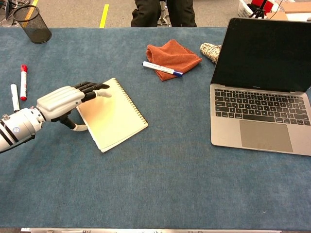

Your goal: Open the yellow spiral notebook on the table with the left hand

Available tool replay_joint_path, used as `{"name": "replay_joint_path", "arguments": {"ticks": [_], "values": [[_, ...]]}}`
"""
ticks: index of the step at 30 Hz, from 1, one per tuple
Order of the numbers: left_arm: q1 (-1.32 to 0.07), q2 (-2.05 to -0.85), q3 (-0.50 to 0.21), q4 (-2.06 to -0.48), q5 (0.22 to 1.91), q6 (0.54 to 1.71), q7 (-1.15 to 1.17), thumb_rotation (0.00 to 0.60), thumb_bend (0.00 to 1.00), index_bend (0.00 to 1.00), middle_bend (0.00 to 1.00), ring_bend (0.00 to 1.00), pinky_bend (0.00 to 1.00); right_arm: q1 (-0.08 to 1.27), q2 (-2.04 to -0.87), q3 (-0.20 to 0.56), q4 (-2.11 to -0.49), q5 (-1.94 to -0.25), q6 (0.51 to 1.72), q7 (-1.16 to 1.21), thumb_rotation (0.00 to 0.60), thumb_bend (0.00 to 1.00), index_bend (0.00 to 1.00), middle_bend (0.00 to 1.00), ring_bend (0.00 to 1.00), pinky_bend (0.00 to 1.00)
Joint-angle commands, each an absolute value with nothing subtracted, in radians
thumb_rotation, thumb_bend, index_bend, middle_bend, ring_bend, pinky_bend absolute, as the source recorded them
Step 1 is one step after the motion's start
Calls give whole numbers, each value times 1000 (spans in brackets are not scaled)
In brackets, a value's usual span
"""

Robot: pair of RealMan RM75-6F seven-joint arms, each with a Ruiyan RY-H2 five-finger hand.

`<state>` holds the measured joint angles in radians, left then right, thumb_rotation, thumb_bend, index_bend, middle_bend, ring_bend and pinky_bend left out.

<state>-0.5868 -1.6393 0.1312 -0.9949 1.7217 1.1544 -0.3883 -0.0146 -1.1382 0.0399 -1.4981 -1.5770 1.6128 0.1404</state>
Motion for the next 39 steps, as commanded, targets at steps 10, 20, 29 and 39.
{"name": "replay_joint_path", "arguments": {"ticks": [10,20,29,39], "values": [[-618,-1657,86,-1036,1698,1174,-509,600,302,225,57,0,0,-16,-1140,44,-1496,-1577,1618,142,600,192,158,209,101,178],[-655,-1652,58,-1110,1669,1125,-495,600,384,367,60,0,0,-19,-1141,48,-1490,-1577,1627,149,600,192,158,209,101,178],[-659,-1652,62,-1146,1648,1089,-433,600,386,532,69,0,0,-22,-1145,52,-1476,-1578,1636,163,600,193,158,209,101,178],[-657,-1658,52,-1186,1622,1072,-405,600,386,646,105,0,0,-21,-1147,54,-1466,-1578,1637,171,600,192,158,209,101,178]]}}
